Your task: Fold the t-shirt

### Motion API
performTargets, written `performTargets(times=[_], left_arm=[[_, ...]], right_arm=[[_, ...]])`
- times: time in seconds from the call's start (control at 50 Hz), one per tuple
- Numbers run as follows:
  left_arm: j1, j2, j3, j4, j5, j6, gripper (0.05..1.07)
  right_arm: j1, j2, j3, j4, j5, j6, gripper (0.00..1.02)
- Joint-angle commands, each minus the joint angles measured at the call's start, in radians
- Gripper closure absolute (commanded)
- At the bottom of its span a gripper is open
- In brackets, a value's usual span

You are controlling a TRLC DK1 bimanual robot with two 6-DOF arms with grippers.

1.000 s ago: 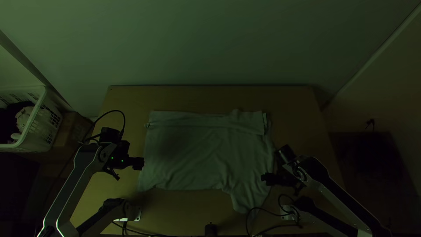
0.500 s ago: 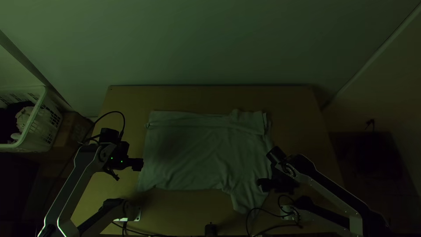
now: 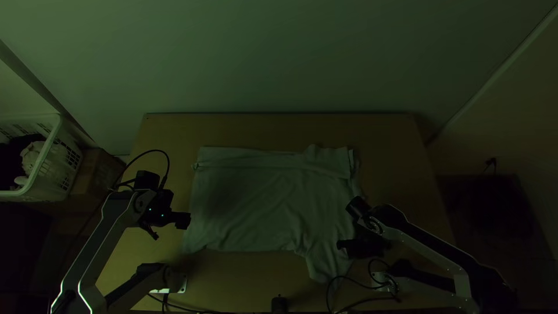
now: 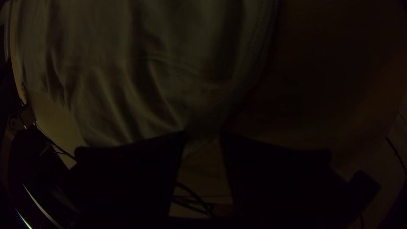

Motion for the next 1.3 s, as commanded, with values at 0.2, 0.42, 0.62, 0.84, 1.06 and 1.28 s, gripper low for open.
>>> performTargets(times=[0.2, 0.42, 0.62, 0.84, 1.06, 1.28], left_arm=[[0.071, 0.062, -0.009, -0.154, -0.025, 0.161, 0.09], [0.031, 0.079, -0.034, -0.250, -0.029, 0.253, 0.09], [-0.066, 0.111, -0.084, -0.190, -0.031, 0.236, 0.09], [-0.189, 0.177, -0.138, -0.100, -0.115, 0.183, 0.10], [-0.252, 0.204, -0.141, -0.089, -0.132, 0.177, 0.11], [-0.377, 0.181, -0.141, -0.074, -0.132, 0.170, 0.36]], right_arm=[[0.022, 0.090, -0.017, 0.049, -0.005, -0.021, 1.00], [0.022, 0.097, -0.014, 0.051, -0.005, -0.021, 1.00], [0.020, 0.091, -0.014, 0.051, -0.005, -0.021, 1.00], [0.020, 0.090, -0.012, 0.051, -0.005, -0.021, 1.00], [0.017, 0.090, -0.011, 0.051, -0.005, -0.021, 1.00], [0.008, 0.090, -0.011, 0.051, -0.003, -0.023, 1.00]])
